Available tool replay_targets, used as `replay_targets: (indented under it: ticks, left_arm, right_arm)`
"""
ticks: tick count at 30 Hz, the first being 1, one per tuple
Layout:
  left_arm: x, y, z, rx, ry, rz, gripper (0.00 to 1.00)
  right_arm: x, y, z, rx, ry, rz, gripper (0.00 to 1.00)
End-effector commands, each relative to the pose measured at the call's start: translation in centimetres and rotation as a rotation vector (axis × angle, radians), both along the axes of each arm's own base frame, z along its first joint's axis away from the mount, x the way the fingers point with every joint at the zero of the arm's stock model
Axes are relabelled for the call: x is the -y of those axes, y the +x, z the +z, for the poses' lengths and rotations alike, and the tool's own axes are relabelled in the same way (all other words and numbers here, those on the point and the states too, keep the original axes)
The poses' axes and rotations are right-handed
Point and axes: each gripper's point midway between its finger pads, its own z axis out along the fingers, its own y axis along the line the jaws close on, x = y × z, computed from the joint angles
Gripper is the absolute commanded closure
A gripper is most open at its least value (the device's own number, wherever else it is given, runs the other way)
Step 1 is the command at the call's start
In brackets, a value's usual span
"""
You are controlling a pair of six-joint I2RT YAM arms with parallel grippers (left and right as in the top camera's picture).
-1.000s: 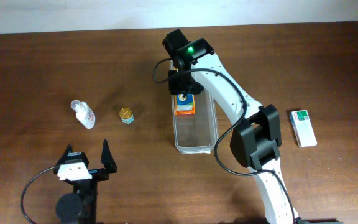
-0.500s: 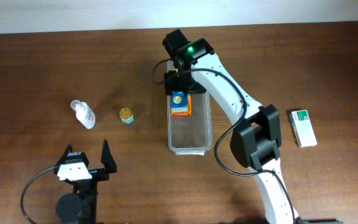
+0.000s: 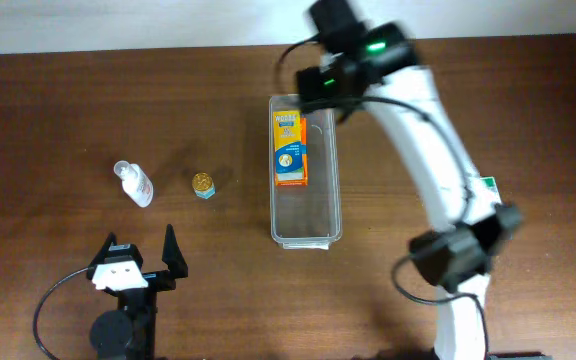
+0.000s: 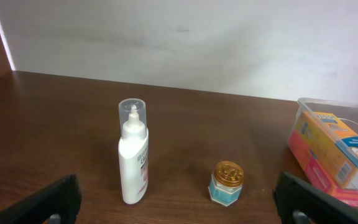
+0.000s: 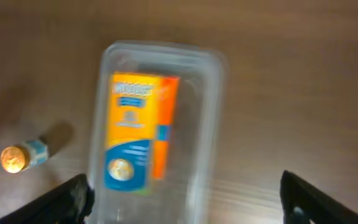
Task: Pack container
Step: 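Release the yellow box and move the right gripper to the white-green box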
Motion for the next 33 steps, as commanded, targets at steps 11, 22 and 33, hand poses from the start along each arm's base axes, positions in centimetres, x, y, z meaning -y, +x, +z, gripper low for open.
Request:
replay_targets:
  ticks: [11, 22, 33]
  left_arm:
    - [0.0, 0.0, -0.2, -0.002, -0.006, 0.004, 0.01]
    - [0.0, 0.0, -0.2, -0.002, -0.006, 0.004, 0.01]
    - [0.0, 0.0, -0.2, -0.002, -0.006, 0.004, 0.01]
  right_arm:
    - [16.9, -6.5, 6.5, -0.045, -0.066, -0.191, 0.02]
    - [24.8, -15.9, 4.1, -0.205, -0.180, -0.189, 0.01]
    - [33.0, -17.8, -8.5, -0.383, -0.194, -0.135, 0.02]
